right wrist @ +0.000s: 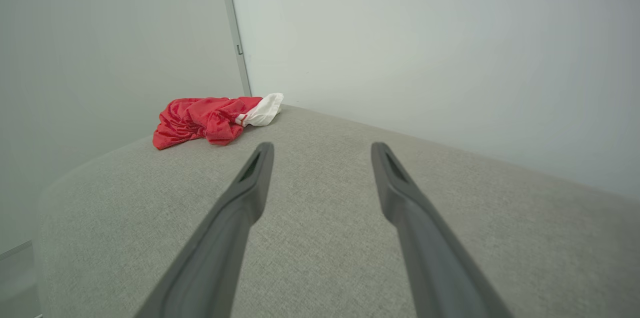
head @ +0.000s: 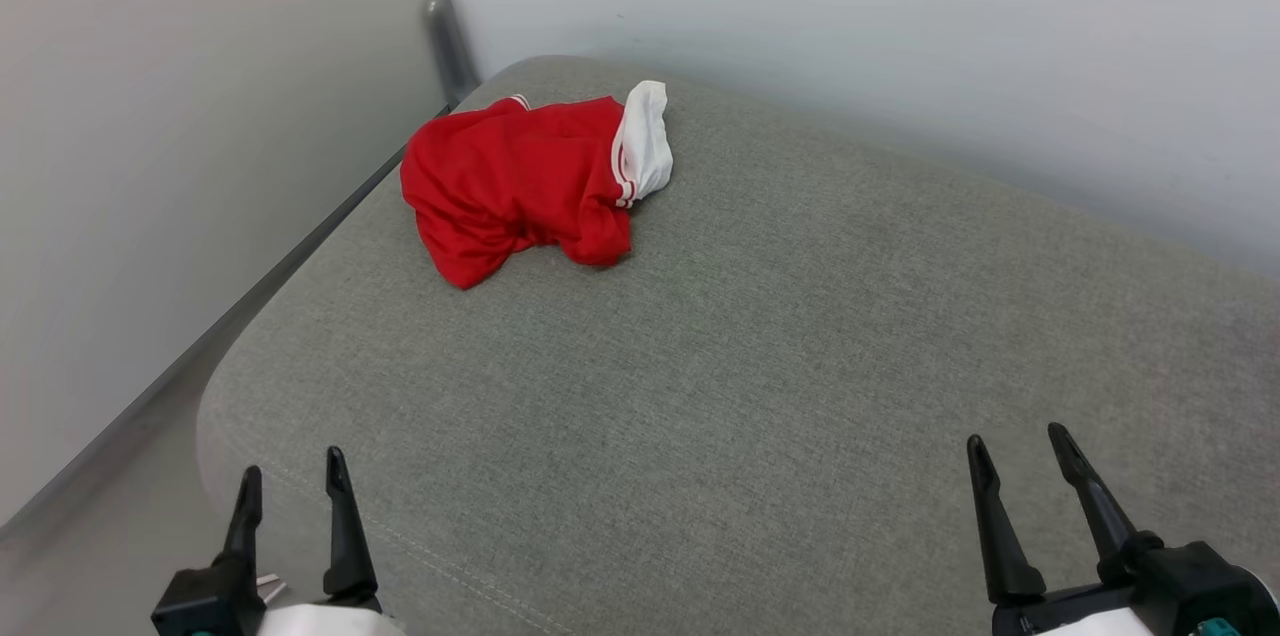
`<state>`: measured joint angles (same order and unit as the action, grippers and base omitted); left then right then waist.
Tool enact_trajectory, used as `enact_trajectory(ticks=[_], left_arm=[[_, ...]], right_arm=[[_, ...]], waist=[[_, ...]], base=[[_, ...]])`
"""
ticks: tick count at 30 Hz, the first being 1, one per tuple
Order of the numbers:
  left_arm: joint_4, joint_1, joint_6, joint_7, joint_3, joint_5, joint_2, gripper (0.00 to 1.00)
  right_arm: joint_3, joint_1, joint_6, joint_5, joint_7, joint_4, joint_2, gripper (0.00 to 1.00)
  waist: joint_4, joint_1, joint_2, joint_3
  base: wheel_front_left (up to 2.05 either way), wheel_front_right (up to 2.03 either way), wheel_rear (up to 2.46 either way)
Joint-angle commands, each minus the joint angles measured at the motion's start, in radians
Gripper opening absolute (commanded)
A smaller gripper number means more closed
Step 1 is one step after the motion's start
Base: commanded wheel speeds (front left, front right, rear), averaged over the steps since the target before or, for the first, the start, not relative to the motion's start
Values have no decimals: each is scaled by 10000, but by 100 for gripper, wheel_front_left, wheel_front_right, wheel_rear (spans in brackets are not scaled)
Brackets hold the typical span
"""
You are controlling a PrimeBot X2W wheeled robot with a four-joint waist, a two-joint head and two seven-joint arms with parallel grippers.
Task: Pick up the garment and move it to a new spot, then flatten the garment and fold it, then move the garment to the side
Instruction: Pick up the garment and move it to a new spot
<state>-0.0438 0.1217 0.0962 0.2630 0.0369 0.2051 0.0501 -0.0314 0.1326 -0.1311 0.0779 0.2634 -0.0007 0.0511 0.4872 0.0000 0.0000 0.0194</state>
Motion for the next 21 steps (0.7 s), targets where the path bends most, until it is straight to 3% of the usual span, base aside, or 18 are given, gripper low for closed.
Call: enact_trajectory(ticks=[1,8,15,21], left_arm=[[-19,-193,-75,28,101,33,5,100],[-589,-1668,-905,28,509,-236,367,100],[-1725,-4753,-1498,23,1019,51,1505,100],[-2440,-7491,-1850,-366,1026,-2,2832,100]], right_arm=[[53,7,7,-6,20,-52,-17,100],[145,-249,7,-337,20,-337,-15,100],[389,-857,7,-987,20,-854,-15,100],[628,-1507,7,-1350,20,-1573,-14,100]], waist=[[-20,0,0,5],[-506,0,0,655],[-1201,0,0,2098],[-1743,0,0,3502]], base=[[0,0,0],[0,0,0],[0,0,0],[0,0,0]])
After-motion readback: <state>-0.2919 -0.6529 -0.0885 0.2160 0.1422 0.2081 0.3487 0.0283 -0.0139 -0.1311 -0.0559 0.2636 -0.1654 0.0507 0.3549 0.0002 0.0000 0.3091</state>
